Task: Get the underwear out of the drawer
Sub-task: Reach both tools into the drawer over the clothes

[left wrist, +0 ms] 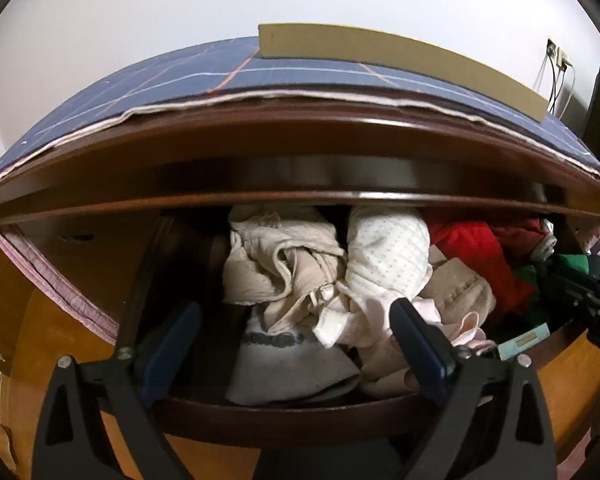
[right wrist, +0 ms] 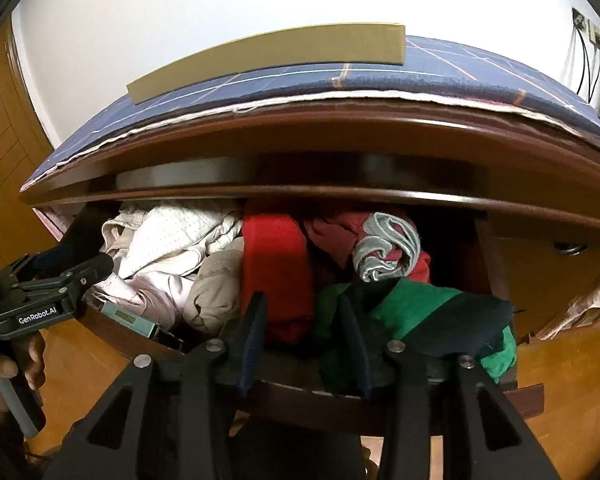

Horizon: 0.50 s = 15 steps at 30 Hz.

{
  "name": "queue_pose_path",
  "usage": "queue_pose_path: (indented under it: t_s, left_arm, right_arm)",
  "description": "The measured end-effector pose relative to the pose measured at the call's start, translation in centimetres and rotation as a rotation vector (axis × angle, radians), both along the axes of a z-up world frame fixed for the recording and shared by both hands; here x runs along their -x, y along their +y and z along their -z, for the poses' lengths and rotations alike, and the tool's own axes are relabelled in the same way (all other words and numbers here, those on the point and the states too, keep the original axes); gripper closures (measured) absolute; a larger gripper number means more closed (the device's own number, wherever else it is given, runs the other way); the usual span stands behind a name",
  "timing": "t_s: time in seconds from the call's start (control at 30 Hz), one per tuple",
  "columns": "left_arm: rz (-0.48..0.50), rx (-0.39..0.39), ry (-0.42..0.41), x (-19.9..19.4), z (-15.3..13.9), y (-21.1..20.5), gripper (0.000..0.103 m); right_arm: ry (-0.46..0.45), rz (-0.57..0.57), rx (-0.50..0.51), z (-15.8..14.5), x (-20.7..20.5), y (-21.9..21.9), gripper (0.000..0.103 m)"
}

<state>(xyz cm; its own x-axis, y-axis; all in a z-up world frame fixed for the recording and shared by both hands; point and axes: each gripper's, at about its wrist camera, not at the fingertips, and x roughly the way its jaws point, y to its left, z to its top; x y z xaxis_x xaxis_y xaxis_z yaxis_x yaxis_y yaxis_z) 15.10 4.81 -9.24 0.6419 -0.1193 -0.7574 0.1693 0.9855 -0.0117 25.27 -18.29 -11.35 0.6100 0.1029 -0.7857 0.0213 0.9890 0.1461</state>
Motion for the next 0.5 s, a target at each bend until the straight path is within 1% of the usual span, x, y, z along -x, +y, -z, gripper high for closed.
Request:
queue_pose_path:
  t_s: [0.13,0.23,0.5]
  left_arm:
    - [0.003,0.013,0.019,0.2,-0.1,0.4,0.004]
    - [0.013,0.018,0.032,0.7,-0.3,1.1,0.004]
    - [0.040,0.031,0.037,2.4,-0.2,2.3,0.004]
  right_arm:
    - [0.005,0.000,-0.003,0.2,0.8,0.6,0.054]
    - [0.011,-0.004,-0.009,0.3,1.7,1.0,0.053]
    - [0.026,-0.023,-0.029,0.3,4.8,1.5,0.052]
